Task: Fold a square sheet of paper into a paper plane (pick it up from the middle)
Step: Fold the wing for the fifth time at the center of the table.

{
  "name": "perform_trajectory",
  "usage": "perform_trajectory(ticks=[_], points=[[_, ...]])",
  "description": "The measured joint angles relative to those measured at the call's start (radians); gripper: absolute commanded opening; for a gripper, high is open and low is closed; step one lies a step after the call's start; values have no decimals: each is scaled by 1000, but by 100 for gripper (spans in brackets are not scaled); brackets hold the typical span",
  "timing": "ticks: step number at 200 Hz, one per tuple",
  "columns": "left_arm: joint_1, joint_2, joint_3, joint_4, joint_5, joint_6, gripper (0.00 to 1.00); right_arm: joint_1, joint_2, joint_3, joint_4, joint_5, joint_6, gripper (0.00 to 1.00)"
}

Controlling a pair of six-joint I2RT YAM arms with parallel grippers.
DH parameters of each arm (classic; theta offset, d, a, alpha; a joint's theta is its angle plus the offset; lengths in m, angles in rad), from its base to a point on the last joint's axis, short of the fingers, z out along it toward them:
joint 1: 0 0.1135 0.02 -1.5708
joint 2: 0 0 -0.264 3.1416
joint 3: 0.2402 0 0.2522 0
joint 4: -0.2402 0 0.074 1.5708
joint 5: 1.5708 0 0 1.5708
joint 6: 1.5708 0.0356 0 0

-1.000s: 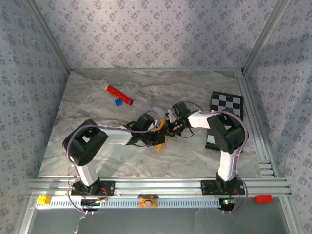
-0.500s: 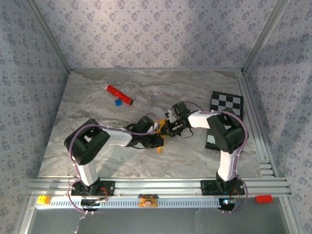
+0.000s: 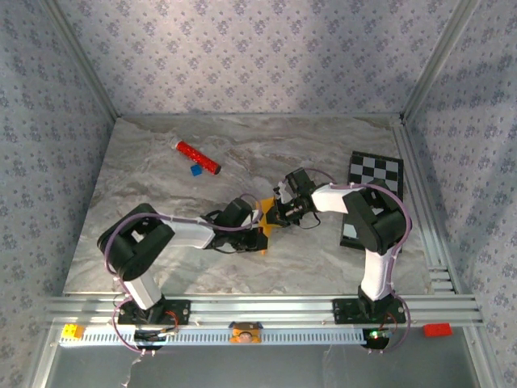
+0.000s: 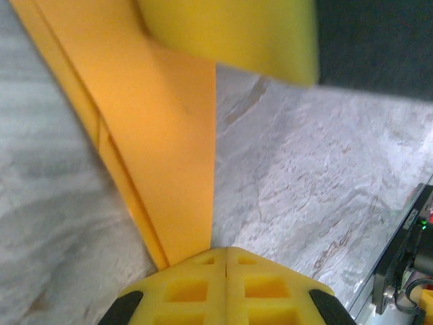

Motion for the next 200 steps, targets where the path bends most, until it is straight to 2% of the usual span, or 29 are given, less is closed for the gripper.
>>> perform_trajectory(ticks=[127, 162, 200], points=[[-30, -95, -45, -142, -14, 47, 0, 2, 1, 2, -1, 0, 0, 10], [-33, -167, -74, -187, -11, 46, 0, 2, 1, 2, -1, 0, 0, 10], [6, -242, -75, -151, -11, 34, 0, 2, 1, 2, 0, 0, 1, 10]])
